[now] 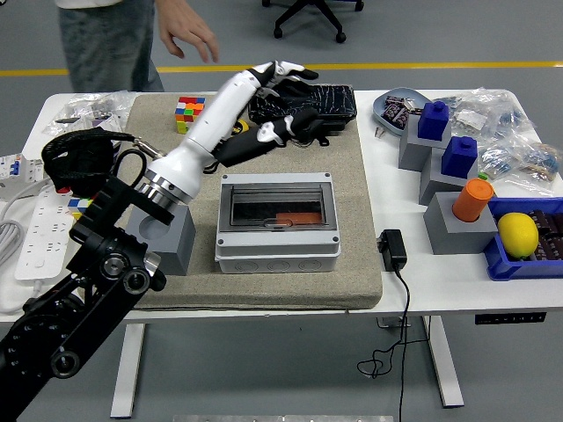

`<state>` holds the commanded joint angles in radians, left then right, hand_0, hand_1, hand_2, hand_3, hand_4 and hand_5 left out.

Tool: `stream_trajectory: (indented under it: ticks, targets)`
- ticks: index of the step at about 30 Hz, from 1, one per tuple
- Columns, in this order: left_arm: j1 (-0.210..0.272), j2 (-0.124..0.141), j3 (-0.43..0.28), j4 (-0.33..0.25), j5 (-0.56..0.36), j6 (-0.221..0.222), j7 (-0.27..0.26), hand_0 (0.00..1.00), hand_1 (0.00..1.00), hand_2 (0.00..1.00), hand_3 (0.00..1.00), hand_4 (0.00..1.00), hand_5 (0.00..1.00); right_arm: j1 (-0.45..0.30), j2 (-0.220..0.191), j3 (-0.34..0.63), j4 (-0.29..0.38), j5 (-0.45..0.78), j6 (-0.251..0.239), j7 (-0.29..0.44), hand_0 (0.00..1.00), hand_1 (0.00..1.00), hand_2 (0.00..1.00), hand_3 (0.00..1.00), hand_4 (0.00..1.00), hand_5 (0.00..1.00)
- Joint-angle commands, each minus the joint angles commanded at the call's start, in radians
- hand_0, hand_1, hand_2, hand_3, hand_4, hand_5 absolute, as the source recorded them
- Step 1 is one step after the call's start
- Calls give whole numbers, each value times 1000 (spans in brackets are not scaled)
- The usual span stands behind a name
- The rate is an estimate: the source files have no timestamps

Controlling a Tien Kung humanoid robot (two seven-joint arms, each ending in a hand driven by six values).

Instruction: Fetch the battery,place it into the box,close the lid of the box

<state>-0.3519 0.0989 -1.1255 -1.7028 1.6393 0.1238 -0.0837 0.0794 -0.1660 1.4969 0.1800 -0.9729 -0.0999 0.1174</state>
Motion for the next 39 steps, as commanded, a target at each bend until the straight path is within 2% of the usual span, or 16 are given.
stream_trajectory:
  ticks: [1,2,5,7,8,11,16,18,21,25,26,29,34,37,38,39]
  targets:
    - [19,-2,-38,-5,-46,-11,-30,678,745,721,735,998,998,-2,1,0,0,0,0,0,916,886,829,847,998,998]
    - [30,-3,-65,-6,-85,-16,-50,754,803,765,762,998,998,-3,1,1,0,-1,0,0,916,886,829,846,998,998]
    - [59,-3,-142,-4,-214,-12,-101,754,803,765,762,998,998,-4,4,1,0,-1,0,1,916,886,829,846,998,998]
    - [85,7,-195,9,-299,26,-147,754,803,765,762,998,998,-6,6,-2,0,3,1,2,916,886,829,846,998,998]
    - [92,10,-216,15,-338,35,-159,821,869,832,809,998,998,-6,7,-2,0,3,1,2,916,886,829,846,998,998]
    - [117,20,-273,40,-468,68,-194,821,869,832,809,998,998,-8,8,-3,0,3,1,3,916,886,829,846,998,998]
    - [168,30,-350,93,-660,189,-232,829,894,860,832,998,998,-7,6,-2,0,3,0,4,916,886,829,846,998,998]
    - [189,30,-372,119,-630,209,-214,829,894,860,832,998,998,-6,3,2,0,0,-2,4,916,886,829,846,998,998]
    - [217,35,-391,155,-520,198,-152,818,880,854,836,998,998,-6,-1,5,0,-8,-8,2,919,886,829,850,998,998]
    - [245,41,-391,186,-362,124,-76,818,880,854,836,998,998,-6,-4,16,0,-46,-23,3,919,886,829,850,998,998]
    - [250,42,-391,190,-327,108,-62,814,854,819,805,998,998,-6,-4,17,0,-53,-26,3,986,906,839,875,998,998]
    - [280,40,-393,200,-233,54,-30,814,854,819,805,998,998,-4,-4,25,0,-85,-37,2,986,906,839,875,998,998]
    - [309,29,-412,201,-173,23,-38,787,814,782,771,998,998,-2,-3,15,0,-115,-37,-5,998,942,865,901,998,998]
    - [313,22,-418,198,-187,46,-73,787,814,782,771,998,998,-5,-3,-6,0,-112,-30,-4,998,942,865,901,998,998]
    - [314,17,-422,194,-194,60,-87,676,703,675,700,998,998,-6,-3,-12,0,-115,-29,-5,998,936,866,902,998,998]
    - [314,13,-425,191,-199,72,-98,676,703,675,700,998,998,-7,-2,-15,0,-118,-29,-5,998,936,866,902,998,998]
